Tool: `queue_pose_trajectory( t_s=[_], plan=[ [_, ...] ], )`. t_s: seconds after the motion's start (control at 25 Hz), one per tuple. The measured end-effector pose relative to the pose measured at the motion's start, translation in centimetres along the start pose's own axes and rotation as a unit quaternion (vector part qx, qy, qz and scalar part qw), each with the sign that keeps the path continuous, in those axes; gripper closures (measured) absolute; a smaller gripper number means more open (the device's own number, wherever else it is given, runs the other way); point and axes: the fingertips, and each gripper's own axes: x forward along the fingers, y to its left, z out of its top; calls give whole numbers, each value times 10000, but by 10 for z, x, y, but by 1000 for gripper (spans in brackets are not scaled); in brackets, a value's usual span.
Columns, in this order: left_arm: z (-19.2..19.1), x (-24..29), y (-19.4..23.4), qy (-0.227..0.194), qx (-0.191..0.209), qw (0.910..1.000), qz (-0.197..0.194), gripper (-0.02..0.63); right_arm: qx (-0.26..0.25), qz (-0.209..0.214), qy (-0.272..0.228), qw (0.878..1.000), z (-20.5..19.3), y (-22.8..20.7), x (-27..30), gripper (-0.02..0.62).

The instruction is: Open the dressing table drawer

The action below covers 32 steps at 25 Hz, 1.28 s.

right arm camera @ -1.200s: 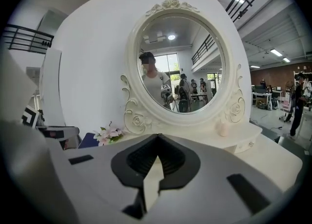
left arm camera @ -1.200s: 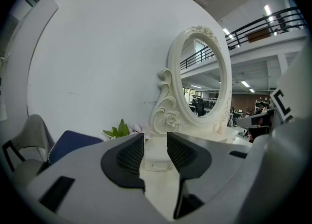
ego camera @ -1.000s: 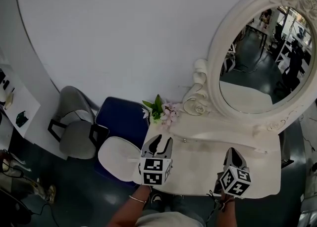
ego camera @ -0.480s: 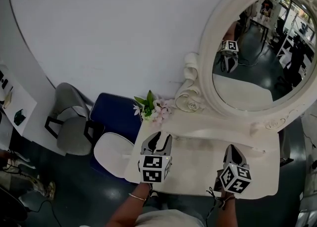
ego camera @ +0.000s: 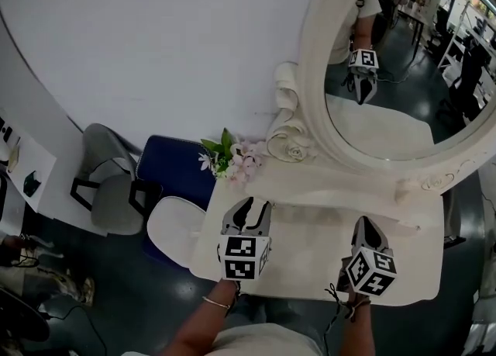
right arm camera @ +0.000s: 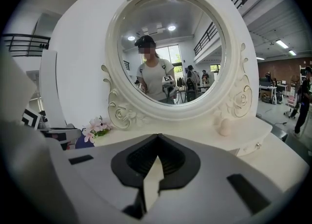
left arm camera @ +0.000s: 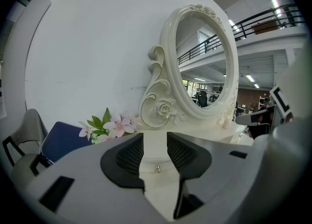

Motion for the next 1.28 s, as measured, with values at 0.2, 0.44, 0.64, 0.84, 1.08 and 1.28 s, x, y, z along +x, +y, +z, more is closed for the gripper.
queue_pose_trajectory(
  t_s=[0.2,0.44,0.64,0.84,1.08,1.28],
  plan=[
    [-20,11,-5,251,-13,9997,22,453,83,50,229,9997,-18,-6,10,589],
    [-56,26,-10,603,-36,9982,45,453,169,88,571,9982,-50,-13,24,589],
    [-89,38,-10,856,-95,9963,64,453,216,81,836,9962,-80,-20,35,589],
    [-115,46,-12,1008,-143,9948,90,453,263,69,1067,9939,-109,-28,43,589],
    [-135,46,-10,1136,-195,9932,144,453,298,51,1244,9918,-132,-28,46,589],
    [-141,46,-10,1197,-152,9926,124,453,348,9,1309,9908,-141,-29,45,589]
  ],
)
